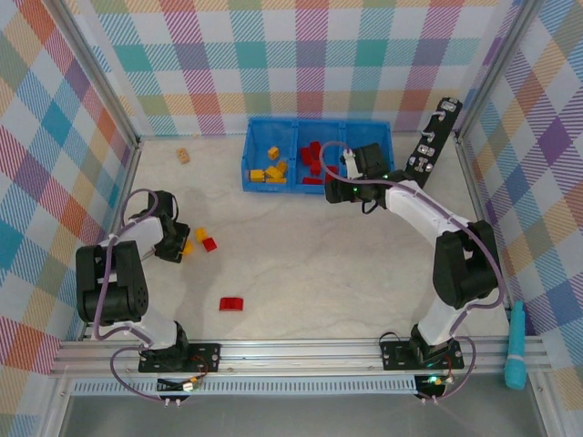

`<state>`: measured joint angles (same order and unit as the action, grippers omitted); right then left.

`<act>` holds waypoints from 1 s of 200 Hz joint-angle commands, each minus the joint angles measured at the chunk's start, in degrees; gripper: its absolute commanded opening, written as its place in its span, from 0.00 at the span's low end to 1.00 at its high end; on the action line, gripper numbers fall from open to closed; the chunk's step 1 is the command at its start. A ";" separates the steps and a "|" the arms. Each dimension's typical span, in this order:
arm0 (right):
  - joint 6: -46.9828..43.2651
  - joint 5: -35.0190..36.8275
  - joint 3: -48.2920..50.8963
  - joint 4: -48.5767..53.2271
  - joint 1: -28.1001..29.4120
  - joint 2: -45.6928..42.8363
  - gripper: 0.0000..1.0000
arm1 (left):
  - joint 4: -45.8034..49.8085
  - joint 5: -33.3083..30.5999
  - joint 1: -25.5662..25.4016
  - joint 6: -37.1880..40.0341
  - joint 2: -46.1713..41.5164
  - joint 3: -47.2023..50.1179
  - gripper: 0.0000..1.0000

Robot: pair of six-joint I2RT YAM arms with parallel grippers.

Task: Sort the legos into containers by color
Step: Pick up the lego from the middle-left of the table, then place the lego in the container.

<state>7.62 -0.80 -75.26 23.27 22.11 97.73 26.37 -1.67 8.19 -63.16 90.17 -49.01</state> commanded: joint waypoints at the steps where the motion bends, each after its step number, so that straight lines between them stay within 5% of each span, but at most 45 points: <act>1: -2.05 1.14 -2.27 1.07 0.31 0.94 0.75 | -1.93 2.35 0.76 2.71 0.66 -1.58 0.40; 42: -2.58 0.53 -1.38 0.09 0.30 0.23 0.75 | 3.23 2.57 -0.59 7.26 -7.10 -10.58 0.34; 71: -1.49 -1.24 0.60 -1.29 0.30 -0.39 0.75 | 5.41 4.48 -5.24 10.59 -4.56 -23.82 0.34; 127: -1.22 -1.83 2.37 -1.29 0.39 -2.50 0.75 | -2.68 5.96 -18.38 10.33 12.69 -45.69 0.33; 200: 0.27 -1.92 5.02 -2.43 0.43 -6.28 0.75 | -8.57 9.80 -24.27 4.83 39.24 -67.67 0.32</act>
<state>6.87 -1.61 -71.53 21.93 22.15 93.49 20.08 5.82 -15.55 -55.68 125.36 -111.48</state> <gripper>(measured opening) 0.753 0.513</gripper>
